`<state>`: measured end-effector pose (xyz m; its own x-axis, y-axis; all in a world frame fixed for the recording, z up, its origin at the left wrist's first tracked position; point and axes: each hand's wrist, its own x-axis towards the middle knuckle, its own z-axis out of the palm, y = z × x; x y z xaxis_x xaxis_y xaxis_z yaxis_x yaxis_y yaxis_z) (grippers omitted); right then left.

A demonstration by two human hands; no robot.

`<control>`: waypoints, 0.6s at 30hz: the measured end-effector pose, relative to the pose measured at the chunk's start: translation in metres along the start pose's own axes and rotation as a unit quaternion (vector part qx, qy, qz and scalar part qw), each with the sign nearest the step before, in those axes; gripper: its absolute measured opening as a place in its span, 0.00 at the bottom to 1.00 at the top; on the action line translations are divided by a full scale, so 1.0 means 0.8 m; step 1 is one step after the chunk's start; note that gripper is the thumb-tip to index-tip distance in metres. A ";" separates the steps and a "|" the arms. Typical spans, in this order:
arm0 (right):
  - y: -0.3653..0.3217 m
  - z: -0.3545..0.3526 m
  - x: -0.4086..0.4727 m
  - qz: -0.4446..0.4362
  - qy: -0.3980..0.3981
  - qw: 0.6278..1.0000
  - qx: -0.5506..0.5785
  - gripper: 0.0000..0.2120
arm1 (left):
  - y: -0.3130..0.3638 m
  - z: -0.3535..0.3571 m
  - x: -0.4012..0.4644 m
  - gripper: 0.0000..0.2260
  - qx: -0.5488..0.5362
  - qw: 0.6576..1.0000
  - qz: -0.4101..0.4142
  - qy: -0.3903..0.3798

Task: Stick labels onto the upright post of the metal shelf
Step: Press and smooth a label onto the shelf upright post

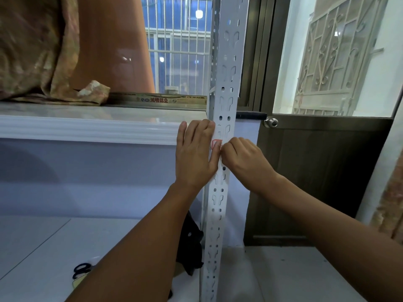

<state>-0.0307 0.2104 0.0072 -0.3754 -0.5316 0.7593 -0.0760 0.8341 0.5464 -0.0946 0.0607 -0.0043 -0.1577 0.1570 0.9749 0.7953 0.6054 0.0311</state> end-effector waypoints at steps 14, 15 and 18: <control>-0.007 -0.023 -0.006 0.208 0.018 0.945 0.251 0.08 | 0.001 -0.010 0.004 0.18 -0.017 0.999 -0.025 -0.028; -0.007 -0.023 -0.006 0.203 0.018 0.948 0.244 0.07 | 0.002 -0.010 0.004 0.19 -0.013 0.999 -0.027 -0.029; -0.011 -0.020 -0.007 0.172 0.014 0.967 0.188 0.07 | 0.001 -0.008 0.003 0.18 -0.007 0.999 -0.023 -0.032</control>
<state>-0.0134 0.2036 0.0036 -0.4142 -0.2117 0.8852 -0.2823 0.9545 0.0962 -0.0906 0.0562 -0.0009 -0.2297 0.1790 0.9567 0.7947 0.6019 0.0782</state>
